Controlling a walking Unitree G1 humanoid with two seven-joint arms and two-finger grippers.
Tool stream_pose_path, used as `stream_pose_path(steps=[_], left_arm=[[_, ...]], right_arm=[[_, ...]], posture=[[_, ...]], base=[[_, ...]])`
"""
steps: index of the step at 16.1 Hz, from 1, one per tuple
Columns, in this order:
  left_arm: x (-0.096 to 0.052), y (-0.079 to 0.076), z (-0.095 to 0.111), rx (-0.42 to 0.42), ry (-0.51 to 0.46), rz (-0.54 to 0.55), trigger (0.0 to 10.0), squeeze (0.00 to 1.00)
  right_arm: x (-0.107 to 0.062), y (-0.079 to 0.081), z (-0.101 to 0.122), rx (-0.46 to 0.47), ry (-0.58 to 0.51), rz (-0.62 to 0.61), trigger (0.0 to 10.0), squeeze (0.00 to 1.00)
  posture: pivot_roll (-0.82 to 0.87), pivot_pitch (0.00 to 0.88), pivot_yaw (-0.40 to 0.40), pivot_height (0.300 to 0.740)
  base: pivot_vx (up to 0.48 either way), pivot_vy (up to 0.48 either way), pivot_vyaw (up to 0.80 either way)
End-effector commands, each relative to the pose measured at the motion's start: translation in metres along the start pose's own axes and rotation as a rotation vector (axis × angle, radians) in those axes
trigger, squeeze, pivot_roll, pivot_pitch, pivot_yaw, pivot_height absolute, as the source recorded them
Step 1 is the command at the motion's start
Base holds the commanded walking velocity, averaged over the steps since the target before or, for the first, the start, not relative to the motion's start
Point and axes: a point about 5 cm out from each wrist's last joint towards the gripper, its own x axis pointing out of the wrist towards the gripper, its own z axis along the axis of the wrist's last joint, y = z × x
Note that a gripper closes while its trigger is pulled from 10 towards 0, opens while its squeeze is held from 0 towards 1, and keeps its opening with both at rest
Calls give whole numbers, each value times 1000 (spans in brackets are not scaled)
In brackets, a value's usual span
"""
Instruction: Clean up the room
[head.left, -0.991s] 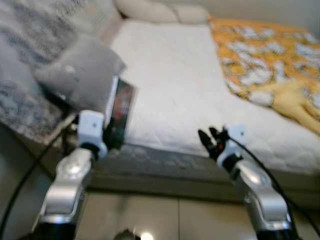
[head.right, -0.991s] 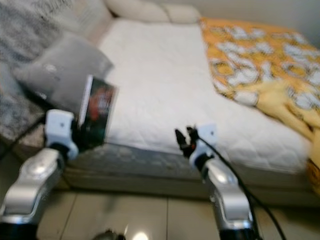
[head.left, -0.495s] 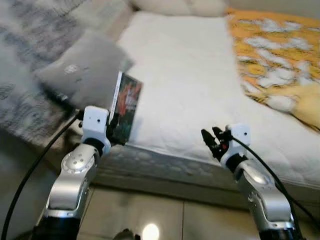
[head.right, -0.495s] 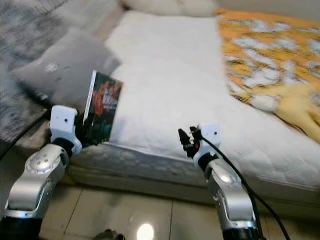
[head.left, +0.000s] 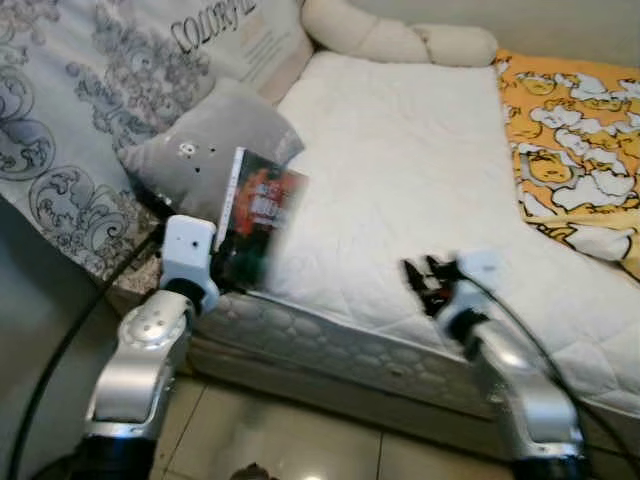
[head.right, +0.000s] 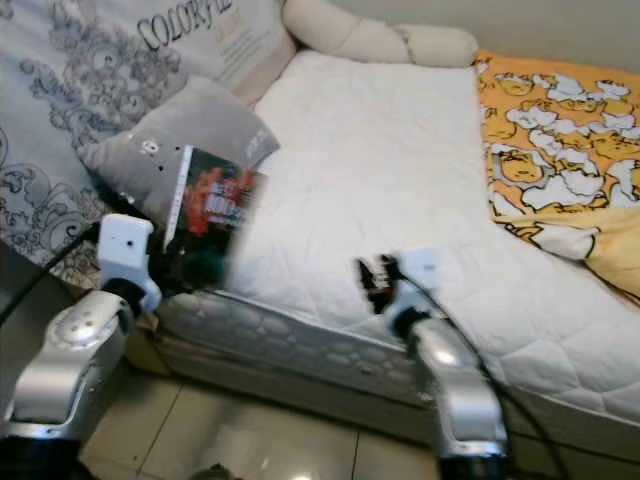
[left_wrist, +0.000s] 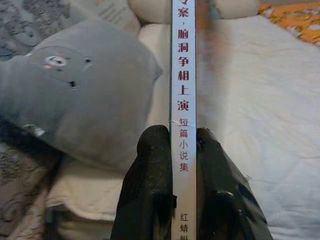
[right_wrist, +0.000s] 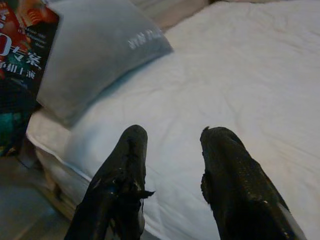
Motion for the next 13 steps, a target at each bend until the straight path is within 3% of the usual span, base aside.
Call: stream_pose_path(steps=[1,13], left_arm=[[2,-3,10,6,-47,-9,10000,0],[5,-4,12,-1,-52,-27,10000,0]], right_arm=[[-3,-9,4,-6,-8,-25,10000,0],[-2,-12,4,0,-9,-44,10000,0]], posture=[[55,0,-1,740],[42,0,7,740]], base=[[262,0,0],[304,0,0]])
